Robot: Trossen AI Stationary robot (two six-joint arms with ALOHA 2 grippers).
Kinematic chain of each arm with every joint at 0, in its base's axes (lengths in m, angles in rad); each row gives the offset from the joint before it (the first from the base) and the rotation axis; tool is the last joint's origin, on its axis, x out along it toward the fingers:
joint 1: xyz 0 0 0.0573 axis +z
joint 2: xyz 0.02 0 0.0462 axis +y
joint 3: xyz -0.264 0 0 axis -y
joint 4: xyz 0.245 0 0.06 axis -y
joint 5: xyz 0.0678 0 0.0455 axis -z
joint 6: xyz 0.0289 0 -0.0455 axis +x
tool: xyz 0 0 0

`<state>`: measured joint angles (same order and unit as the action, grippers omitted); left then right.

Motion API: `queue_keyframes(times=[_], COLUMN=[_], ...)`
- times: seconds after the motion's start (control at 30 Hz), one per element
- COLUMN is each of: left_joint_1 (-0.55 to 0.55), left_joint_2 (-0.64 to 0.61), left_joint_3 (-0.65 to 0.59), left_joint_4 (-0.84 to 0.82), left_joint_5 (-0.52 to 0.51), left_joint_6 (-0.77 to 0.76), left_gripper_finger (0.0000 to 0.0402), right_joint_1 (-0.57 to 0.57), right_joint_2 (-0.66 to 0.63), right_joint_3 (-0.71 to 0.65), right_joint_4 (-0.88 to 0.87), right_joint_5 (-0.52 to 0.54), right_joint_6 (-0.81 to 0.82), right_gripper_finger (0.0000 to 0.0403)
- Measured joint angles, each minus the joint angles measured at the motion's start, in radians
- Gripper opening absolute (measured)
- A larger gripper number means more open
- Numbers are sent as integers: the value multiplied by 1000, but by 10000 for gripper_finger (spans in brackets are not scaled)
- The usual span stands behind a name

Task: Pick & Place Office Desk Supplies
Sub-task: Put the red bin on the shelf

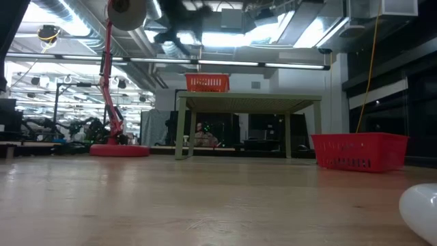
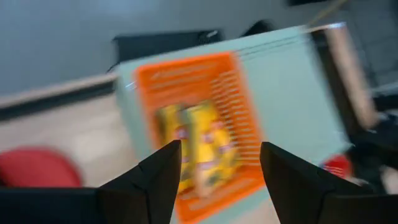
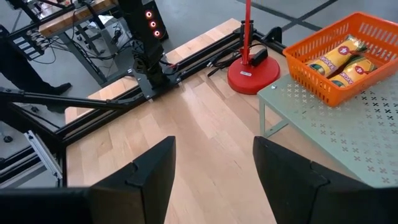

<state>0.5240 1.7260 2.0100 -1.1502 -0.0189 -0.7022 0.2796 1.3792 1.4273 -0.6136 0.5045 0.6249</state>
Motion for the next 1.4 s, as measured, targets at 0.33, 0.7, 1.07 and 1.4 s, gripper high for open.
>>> queue_keyframes(times=[0.33, 0.7, 1.07, 1.4], left_joint_1=[-217, -473, -709, -888], left_joint_2=[-11, -187, -583, -1063], left_joint_3=[306, 251, -212, -899], left_joint_4=[287, 284, 466, 808], left_joint_5=[-82, -244, -493, -600], left_joint_6=[295, 523, 491, 317], left_gripper_finger=[217, 217, 217, 217], right_joint_1=[0, -9, -63, -39], right_joint_2=[0, 0, 47, 117], right_joint_3=[0, 0, -1, -1], right_joint_4=[1, 73, -113, -807], right_joint_5=[61, 56, 59, -5], right_joint_6=[-23, 49, 462, 1242], right_gripper_finger=[217, 217, 217, 217])
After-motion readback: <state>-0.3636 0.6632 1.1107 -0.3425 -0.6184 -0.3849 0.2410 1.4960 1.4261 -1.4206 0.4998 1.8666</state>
